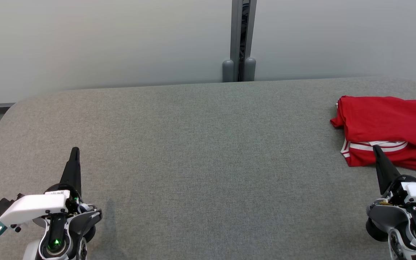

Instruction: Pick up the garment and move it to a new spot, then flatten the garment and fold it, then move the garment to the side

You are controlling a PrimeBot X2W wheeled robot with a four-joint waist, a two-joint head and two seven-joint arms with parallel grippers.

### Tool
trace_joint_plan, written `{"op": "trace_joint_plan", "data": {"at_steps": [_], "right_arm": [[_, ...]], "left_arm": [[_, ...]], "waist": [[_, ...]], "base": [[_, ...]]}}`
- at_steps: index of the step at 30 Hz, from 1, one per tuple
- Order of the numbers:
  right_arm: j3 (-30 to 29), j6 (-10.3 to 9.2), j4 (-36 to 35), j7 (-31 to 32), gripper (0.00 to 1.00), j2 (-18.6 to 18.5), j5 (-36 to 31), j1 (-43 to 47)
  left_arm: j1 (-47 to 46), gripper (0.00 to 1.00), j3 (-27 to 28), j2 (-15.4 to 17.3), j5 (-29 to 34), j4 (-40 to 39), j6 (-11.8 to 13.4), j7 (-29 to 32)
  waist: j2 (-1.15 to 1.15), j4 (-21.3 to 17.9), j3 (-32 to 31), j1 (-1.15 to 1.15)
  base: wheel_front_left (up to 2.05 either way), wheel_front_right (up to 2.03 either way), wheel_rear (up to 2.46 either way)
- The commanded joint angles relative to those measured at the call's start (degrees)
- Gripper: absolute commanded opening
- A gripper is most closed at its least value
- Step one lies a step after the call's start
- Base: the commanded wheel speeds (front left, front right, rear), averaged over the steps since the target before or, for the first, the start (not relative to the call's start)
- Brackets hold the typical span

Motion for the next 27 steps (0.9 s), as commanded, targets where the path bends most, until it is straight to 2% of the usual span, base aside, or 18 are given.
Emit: {"op": "trace_joint_plan", "data": {"at_steps": [1,27], "right_arm": [[-0.1,0.14,0.2,0.3,0.00,-0.2,-0.1,-0.4],[-0.5,0.14,0.2,0.4,0.00,0.0,-0.5,-0.5]], "left_arm": [[-0.5,0.00,0.2,0.3,-0.1,0.0,-0.2,0.0],[-0.5,0.00,0.2,0.3,-0.1,0.0,-0.2,0.0]], "waist": [[0.00,0.0,0.0,0.00],[0.00,0.0,0.0,0.00]], "base": [[0.00,0.00,0.00],[0.00,0.00,0.00]]}}
